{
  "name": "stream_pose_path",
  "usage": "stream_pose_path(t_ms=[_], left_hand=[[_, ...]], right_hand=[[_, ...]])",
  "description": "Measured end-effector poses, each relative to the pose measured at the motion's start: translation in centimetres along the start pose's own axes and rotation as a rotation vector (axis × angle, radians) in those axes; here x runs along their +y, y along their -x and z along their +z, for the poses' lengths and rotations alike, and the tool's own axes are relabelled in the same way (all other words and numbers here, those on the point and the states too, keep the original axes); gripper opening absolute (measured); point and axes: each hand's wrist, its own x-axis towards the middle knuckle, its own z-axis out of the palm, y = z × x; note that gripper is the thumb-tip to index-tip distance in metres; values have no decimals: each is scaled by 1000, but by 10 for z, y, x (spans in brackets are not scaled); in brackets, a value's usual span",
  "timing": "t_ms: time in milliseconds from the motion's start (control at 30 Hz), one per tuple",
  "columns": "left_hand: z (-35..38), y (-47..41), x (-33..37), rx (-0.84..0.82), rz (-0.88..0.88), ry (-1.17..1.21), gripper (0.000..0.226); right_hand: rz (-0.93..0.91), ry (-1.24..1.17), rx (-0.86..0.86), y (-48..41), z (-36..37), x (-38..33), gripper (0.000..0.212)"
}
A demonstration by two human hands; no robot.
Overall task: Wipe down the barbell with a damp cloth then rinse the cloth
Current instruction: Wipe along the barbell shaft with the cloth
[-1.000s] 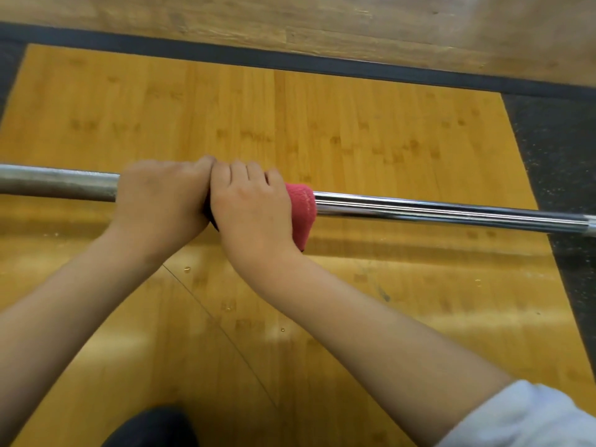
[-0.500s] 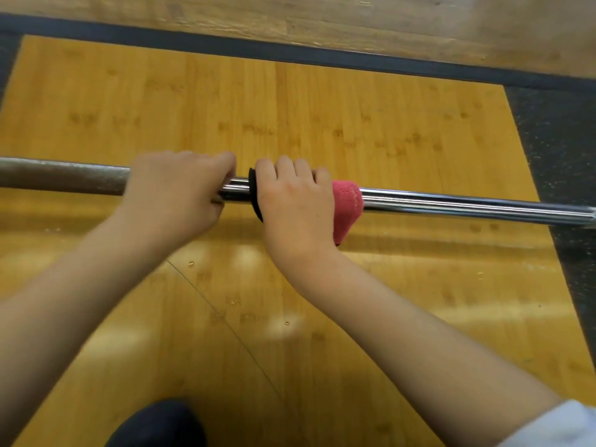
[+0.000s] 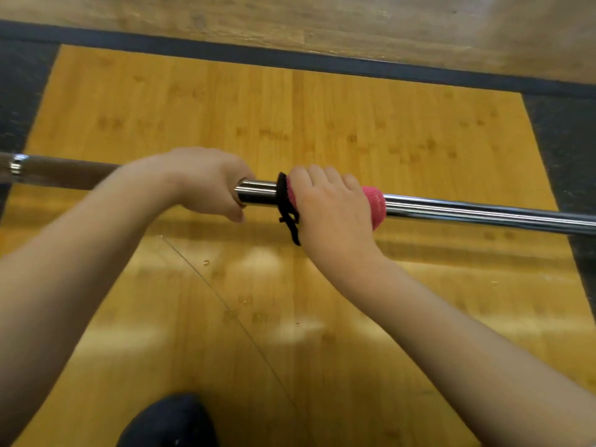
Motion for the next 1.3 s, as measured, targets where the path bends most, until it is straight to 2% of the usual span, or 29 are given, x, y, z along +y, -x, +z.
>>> stream_pose_path(t_ms=[33, 67, 133, 167, 200, 267, 300, 367, 500, 567, 667, 700, 767, 833, 900, 933, 967, 1000, 1033, 1100, 1133, 1300], left_hand=[[-7, -1, 0, -96, 12, 72, 25], [-9, -2, -1, -126, 17, 102, 27], [-4, 1, 0, -38, -50, 41, 24], [6, 5, 2, 119, -90, -38, 21], [20, 8, 3, 348, -88, -130, 18], [45, 16, 6, 694, -21, -230, 15], [55, 18, 5, 822, 8, -262, 14], [65, 19, 1, 936, 24, -319, 13], [58, 17, 5, 977, -34, -325, 27], [54, 15, 5, 948, -8, -310, 33], [49, 12, 3, 844, 21, -285, 23], [44, 11, 3, 772, 4, -279, 16], [26, 8, 1, 438, -28, -177, 8], [4, 8, -1, 137, -17, -81, 13], [-1, 7, -3, 69, -19, -45, 14], [3, 9, -3, 126, -37, -60, 12], [11, 10, -2, 261, -58, -84, 8], [23, 12, -1, 441, -56, -114, 2], [35, 16, 1, 608, -49, -155, 6], [58, 23, 5, 840, -16, -216, 15], [67, 23, 4, 902, -18, -240, 17], [66, 22, 8, 1007, -79, -281, 11]], right_hand=[[4, 0, -13, 2, -1, 5, 23], [11, 12, -27, 4, -1, 7, 26], [42, 53, -15, 4, 2, 4, 20], [59, 78, 6, 2, 4, 1, 13], [71, 95, 32, 1, 6, -3, 14], [68, 90, 72, -3, 11, -12, 17], [59, 80, 92, -6, 14, -19, 17], [48, 54, 112, -13, 17, -37, 20], [36, 13, 122, -23, 18, -59, 25], [2, -18, 105, -20, 18, -50, 28], [-18, -46, 71, -9, 11, -26, 33], [-11, -30, 59, -6, 7, -16, 28], [6, -9, 31, 2, 2, 4, 18], [29, 6, 1, 7, 0, 15, 28], [70, 43, -4, 7, 2, 12, 28], [89, 67, 2, 5, 3, 7, 26], [106, 85, 25, 3, 5, 2, 22], [118, 98, 44, 1, 6, -3, 15], [112, 100, 71, -1, 8, -7, 9], [105, 56, 112, -6, 12, -21, 24], [111, 23, 107, -10, 11, -31, 27], [95, -31, 72, -22, 14, -65, 29]])
